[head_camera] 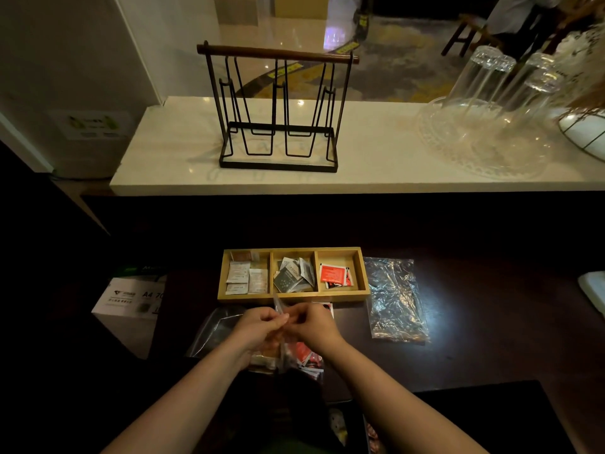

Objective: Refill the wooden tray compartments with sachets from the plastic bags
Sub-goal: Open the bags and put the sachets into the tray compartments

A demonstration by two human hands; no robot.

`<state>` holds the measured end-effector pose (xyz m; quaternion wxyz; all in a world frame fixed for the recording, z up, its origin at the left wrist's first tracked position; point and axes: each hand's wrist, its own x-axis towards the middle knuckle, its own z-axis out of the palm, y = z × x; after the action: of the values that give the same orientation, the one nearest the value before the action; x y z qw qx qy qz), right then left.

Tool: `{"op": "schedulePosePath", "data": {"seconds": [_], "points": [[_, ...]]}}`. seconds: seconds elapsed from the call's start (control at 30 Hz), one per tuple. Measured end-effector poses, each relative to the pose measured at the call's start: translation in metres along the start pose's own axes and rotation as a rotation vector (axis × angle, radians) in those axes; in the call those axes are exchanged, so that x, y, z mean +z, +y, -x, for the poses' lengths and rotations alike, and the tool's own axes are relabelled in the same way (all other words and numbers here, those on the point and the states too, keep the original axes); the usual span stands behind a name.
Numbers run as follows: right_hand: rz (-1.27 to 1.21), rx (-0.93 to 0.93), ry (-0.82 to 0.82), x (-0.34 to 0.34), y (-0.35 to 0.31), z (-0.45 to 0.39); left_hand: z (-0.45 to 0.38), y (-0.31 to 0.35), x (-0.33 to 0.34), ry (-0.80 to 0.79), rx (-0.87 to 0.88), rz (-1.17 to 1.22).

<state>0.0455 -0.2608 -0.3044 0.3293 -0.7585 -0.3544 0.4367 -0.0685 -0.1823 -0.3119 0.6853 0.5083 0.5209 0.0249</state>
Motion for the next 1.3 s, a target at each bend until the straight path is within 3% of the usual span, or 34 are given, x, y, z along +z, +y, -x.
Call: {"op": "schedulePosePath", "data": {"seconds": [0.43,0.57,0.9,1.07,1.2,1.3], "points": [[0.12,0.008,-0.051,0.002,-0.009,-0.001,0.002,0.006,0.007,0.058,0.056,-0.135],[-0.119,0.092,-0.075,-0.009,-0.004,0.0,0.004,0.008,0.003,0.05,0.082,-0.168],[-0.049,0.059,0.077,-0.002,-0.001,-0.006,0.005,0.011,0.005,0.008,0.071,-0.089],[-0.011,0.086,0.077,-0.005,-0.005,-0.005,0.009,0.014,0.008,0.028,0.103,-0.248],[-0.031,0.171,0.208,-0.031,0.002,-0.008,0.012,0.02,-0.009,0.082,0.108,-0.386],[0.125,0.11,0.203,-0.055,0.003,-0.007,0.018,0.032,-0.026,0.073,0.149,-0.492]]}}
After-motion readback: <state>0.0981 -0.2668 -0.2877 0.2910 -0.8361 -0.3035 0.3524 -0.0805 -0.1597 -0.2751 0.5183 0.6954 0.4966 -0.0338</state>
